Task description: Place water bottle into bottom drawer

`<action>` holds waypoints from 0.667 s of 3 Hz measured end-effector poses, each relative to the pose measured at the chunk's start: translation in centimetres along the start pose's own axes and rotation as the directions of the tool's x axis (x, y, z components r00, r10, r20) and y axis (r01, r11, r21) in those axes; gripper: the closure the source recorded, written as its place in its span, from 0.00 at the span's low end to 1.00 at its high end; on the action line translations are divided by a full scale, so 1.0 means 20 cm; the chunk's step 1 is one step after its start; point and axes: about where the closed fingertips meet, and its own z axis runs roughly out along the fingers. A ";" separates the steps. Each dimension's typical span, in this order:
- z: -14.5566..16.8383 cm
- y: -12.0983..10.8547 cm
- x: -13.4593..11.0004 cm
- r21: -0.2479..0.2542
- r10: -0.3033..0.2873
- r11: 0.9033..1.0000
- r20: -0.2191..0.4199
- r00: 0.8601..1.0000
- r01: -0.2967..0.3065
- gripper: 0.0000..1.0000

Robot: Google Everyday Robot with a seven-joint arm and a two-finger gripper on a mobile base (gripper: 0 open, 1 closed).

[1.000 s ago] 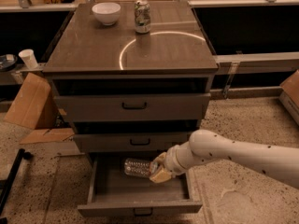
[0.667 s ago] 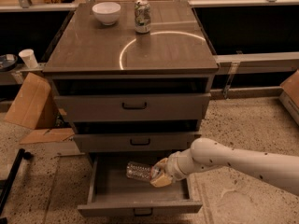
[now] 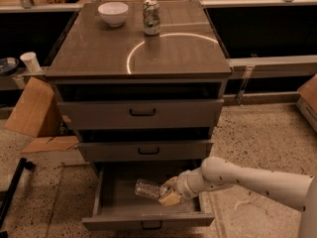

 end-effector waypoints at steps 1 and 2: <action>0.12 -0.08 0.11 0.014 0.021 1.000 -0.014 1.000 -0.021 1.00; 0.32 -0.29 0.29 0.040 0.031 0.999 0.005 1.000 -0.031 1.00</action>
Offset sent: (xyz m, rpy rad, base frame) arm 0.0737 -0.0264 -0.1394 -0.0032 -0.0442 -0.0895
